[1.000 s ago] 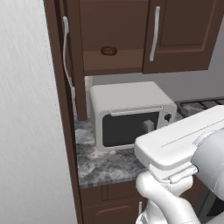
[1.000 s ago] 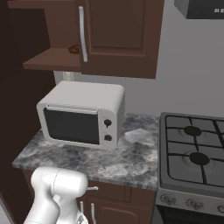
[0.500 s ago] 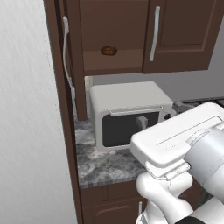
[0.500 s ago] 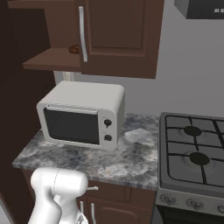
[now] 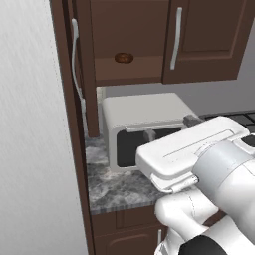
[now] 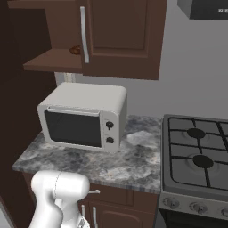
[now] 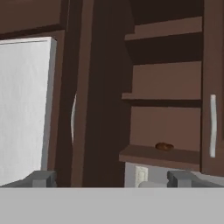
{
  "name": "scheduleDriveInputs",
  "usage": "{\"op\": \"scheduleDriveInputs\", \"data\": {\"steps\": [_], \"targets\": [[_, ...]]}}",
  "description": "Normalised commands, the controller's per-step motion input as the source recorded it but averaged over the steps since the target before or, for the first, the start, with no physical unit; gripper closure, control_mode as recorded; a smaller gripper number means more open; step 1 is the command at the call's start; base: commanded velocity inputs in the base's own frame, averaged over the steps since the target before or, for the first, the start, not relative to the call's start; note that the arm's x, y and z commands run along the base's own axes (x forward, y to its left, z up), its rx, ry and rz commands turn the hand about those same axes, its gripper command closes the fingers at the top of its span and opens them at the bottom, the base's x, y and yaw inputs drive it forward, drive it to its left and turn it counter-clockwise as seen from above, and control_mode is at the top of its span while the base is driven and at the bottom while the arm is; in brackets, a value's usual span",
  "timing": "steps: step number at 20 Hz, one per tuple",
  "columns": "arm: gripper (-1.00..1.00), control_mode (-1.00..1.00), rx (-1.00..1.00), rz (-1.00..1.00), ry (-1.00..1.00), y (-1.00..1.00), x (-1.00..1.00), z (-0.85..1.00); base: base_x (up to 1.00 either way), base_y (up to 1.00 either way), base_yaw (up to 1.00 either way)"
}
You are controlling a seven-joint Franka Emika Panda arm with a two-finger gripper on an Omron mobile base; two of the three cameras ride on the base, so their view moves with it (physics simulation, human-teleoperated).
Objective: Pick the avocado and bread from the counter and place them on the plate. Then pick the jam from the cabinet and place it next to the plate. Lastly close the cabinet door.
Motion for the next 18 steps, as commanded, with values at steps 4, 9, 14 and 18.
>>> {"op": "scheduleDriveInputs", "data": {"steps": [4, 9, 14, 18], "targets": [[-1.0, -1.0, 0.06, 0.0, 0.0, 0.01, 0.36, -0.11, 0.0, 0.0, 0.0], [-1.0, -1.0, 0.01, 0.01, 0.0, 0.35, 0.43, -0.32, 0.0, 0.0, 0.0], [-1.0, -1.0, 0.01, 0.02, 0.0, 0.37, 0.28, -0.2, 0.0, 0.0, 0.0], [-1.0, -1.0, 0.03, 0.0, -0.01, 0.12, 0.28, 0.0, 0.0, 0.0, 0.0]]}}
